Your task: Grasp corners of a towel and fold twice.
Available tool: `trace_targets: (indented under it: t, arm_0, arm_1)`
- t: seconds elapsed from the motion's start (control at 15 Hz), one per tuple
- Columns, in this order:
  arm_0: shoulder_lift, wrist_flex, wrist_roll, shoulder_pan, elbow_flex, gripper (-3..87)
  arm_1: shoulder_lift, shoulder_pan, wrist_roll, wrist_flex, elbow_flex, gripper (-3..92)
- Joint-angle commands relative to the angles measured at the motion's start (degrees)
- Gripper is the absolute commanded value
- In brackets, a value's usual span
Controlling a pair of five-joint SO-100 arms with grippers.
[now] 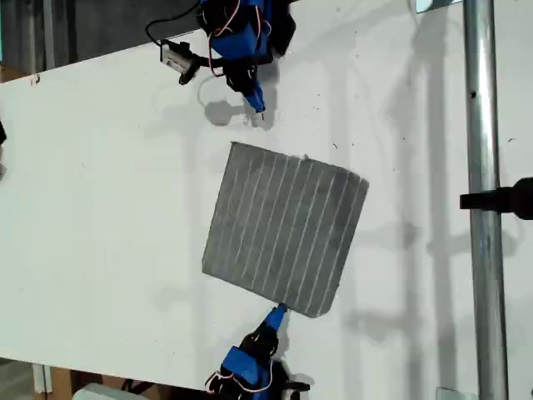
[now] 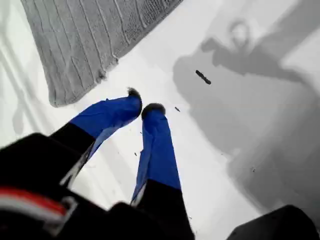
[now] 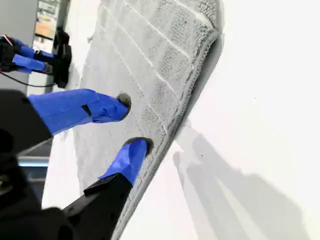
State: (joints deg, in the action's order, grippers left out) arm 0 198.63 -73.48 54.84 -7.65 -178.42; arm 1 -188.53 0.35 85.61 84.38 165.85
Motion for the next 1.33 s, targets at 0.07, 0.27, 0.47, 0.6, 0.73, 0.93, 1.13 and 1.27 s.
trace_targets:
  t: [0.07, 0.27, 0.47, 0.6, 0.73, 0.93, 1.13, 1.27]
  arm_0:
    - [0.18, 0.97, 14.33, 7.12, 0.44, -2.8]
    - [0.18, 1.23, 14.59, 6.86, 0.35, -2.8]
    - [0.18, 1.41, 14.68, 6.77, 0.26, -2.8]
    - [0.18, 1.85, 14.85, 6.59, 0.26, -2.8]
    - [0.18, 1.93, 14.94, 6.33, 0.26, -2.8]
    - [0.18, 1.93, 16.0, 5.54, -0.09, -2.8]
    - [0.18, 1.41, 16.44, 5.19, -0.09, -2.8]
    - [0.18, 1.23, 16.52, 5.19, -0.09, -2.8]
  arm_1:
    - [-0.18, -8.09, -0.7, -0.79, -1.14, -0.2]
    - [-0.18, -8.35, -0.62, -0.79, -0.97, -0.2]
    - [-0.18, -8.09, -0.88, -0.88, -1.14, -0.2]
    - [-0.18, -7.82, -1.23, -2.29, -3.16, -0.2]
    - [1.41, -8.53, -1.67, -5.8, -7.47, -0.2]
    - [36.91, -13.97, -2.81, -9.14, -33.84, -0.2]
    - [73.92, -21.53, -1.76, -0.35, -70.75, -0.2]
    - [89.3, -25.05, -3.43, 4.39, -88.51, 2.4]
